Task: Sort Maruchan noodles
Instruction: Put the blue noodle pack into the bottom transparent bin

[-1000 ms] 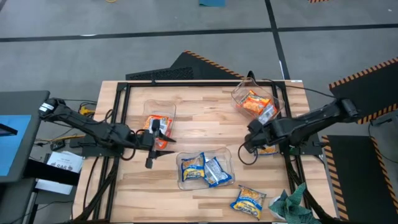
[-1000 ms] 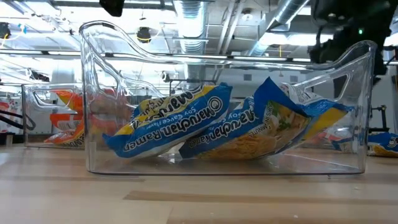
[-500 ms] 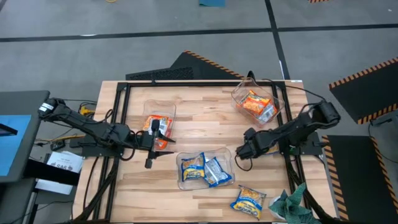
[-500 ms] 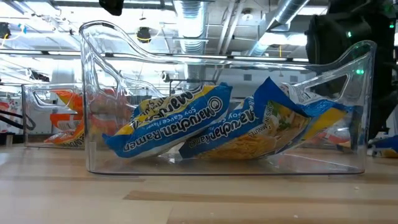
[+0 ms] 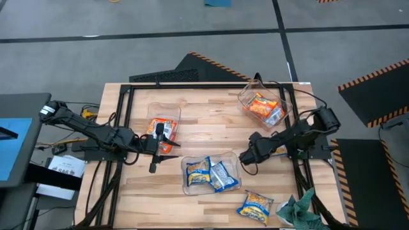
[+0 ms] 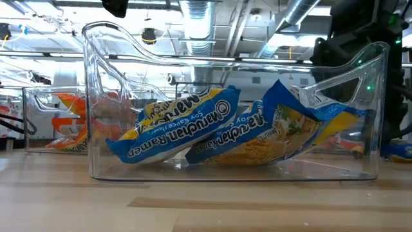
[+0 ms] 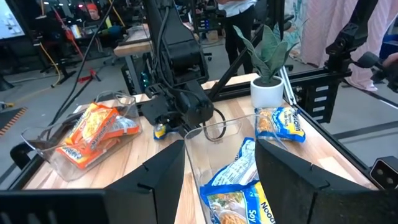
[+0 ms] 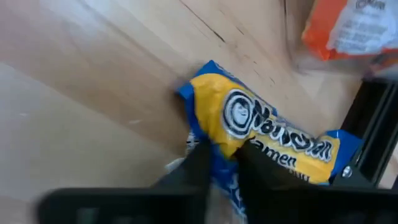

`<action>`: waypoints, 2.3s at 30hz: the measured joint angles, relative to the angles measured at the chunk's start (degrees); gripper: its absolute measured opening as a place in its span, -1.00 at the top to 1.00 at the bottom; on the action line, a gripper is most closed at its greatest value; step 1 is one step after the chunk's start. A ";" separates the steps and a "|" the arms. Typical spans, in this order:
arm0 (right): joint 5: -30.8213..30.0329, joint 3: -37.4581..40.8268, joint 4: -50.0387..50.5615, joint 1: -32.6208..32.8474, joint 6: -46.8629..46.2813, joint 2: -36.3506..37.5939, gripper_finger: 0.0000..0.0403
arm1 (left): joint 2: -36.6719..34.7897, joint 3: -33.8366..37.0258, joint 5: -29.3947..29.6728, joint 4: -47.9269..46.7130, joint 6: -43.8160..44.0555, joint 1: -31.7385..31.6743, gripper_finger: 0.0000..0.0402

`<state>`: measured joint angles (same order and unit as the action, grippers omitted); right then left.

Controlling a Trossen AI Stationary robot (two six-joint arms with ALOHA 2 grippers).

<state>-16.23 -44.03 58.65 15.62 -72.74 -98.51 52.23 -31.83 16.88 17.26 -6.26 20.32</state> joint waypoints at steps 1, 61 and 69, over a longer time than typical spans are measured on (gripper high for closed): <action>-0.47 -0.16 0.17 0.00 0.73 -0.26 0.73 | 0.00 0.00 0.00 0.01 0.00 0.00 0.08; -2.01 -20.11 -43.66 10.84 53.32 12.54 0.68 | 0.00 -0.04 0.48 0.00 -1.25 0.00 0.08; -1.94 -20.15 -42.95 10.80 53.30 13.19 0.68 | 0.00 -0.04 0.48 -0.16 -1.20 0.01 0.08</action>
<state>-18.17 -64.18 15.70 26.41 -19.44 -85.32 52.23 -31.88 17.37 17.10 -7.46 20.33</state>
